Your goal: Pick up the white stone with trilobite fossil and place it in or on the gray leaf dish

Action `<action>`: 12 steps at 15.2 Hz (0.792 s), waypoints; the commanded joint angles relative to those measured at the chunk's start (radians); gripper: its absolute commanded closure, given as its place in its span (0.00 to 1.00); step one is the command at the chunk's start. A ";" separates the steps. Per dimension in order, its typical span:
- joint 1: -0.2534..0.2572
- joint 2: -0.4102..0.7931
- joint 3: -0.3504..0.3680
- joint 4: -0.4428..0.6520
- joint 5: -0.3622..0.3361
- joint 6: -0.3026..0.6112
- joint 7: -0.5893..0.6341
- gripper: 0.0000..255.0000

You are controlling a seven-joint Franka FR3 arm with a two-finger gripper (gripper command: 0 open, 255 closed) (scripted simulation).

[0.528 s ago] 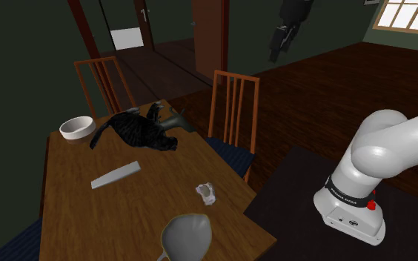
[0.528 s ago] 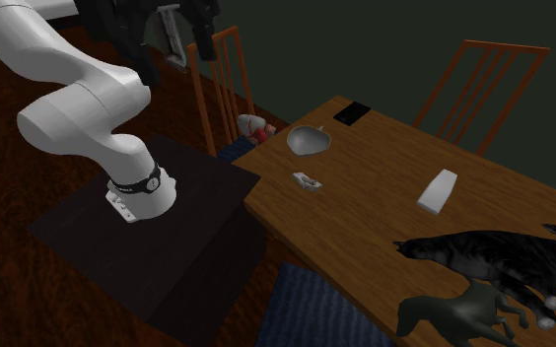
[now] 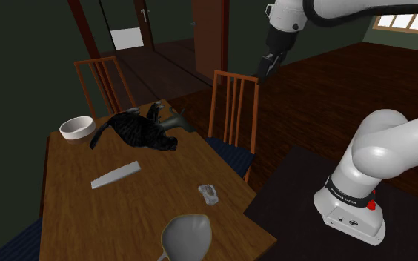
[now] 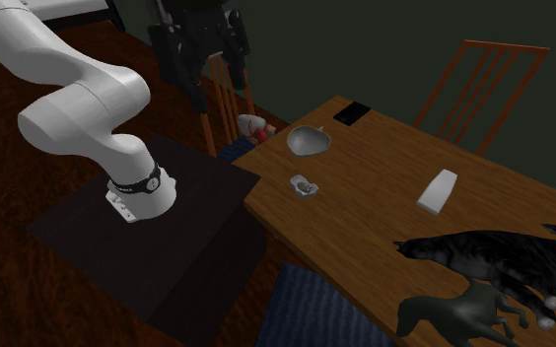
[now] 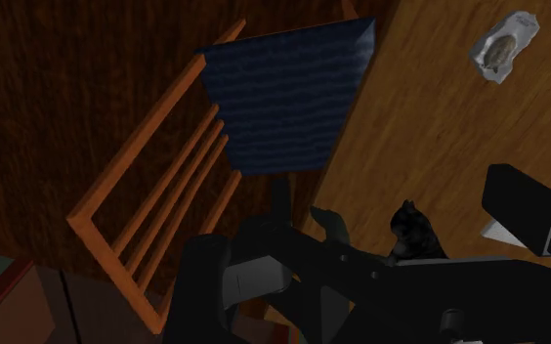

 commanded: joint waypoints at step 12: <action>0.044 0.122 0.274 -0.253 0.075 0.391 0.294 0.00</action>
